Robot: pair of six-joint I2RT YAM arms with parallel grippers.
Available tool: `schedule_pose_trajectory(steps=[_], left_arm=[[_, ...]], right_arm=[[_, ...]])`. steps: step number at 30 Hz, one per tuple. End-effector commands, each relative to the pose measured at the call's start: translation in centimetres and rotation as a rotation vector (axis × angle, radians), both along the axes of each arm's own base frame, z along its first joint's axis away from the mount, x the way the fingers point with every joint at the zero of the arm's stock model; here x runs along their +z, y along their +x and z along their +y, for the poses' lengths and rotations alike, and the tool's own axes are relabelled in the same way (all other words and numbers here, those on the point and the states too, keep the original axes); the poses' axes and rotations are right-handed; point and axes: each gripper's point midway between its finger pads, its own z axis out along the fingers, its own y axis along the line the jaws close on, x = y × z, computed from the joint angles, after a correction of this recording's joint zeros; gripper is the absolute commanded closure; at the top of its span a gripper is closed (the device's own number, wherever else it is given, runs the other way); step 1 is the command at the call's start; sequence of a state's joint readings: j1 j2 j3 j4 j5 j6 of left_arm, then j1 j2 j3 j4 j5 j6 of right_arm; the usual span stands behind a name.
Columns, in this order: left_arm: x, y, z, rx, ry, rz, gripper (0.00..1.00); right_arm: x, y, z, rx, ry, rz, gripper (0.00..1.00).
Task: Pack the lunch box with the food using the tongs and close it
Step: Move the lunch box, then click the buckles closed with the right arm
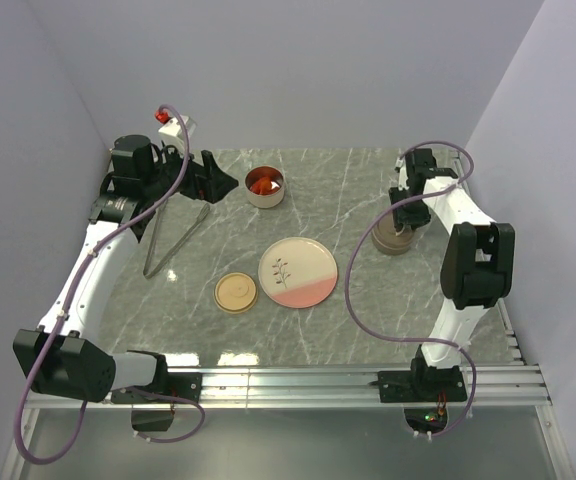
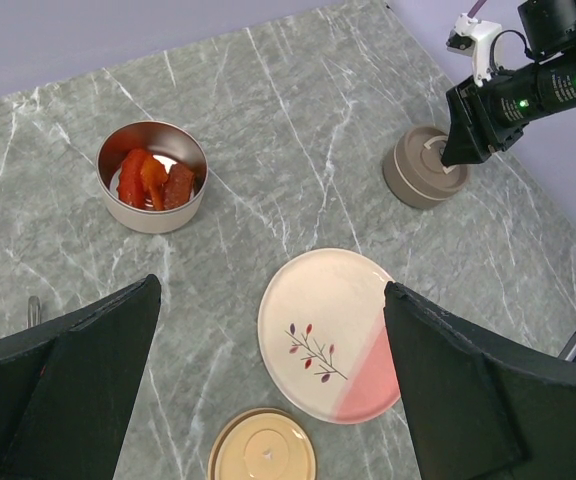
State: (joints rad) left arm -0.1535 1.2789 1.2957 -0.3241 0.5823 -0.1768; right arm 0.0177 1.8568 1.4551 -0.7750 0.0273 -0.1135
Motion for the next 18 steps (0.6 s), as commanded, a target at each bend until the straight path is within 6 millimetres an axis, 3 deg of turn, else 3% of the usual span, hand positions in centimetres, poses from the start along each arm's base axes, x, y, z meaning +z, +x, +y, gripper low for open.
schedule_pose_trajectory(steps=[1, 7, 18], left_arm=[[1.9, -0.6, 0.0, -0.019, -0.007, -0.075, 0.01], [1.8, -0.6, 0.0, -0.022, -0.008, -0.073, 0.01], [1.9, -0.6, 0.0, -0.019, -0.009, -0.077, 0.01]], right_arm=[[-1.1, -2.2, 0.0, 0.004, 0.007, 0.12, 0.48], [0.4, -1.3, 0.3, 0.016, 0.018, 0.085, 0.51], [2.3, -1.1, 3.2, 0.063, 0.124, 0.065, 0.57]])
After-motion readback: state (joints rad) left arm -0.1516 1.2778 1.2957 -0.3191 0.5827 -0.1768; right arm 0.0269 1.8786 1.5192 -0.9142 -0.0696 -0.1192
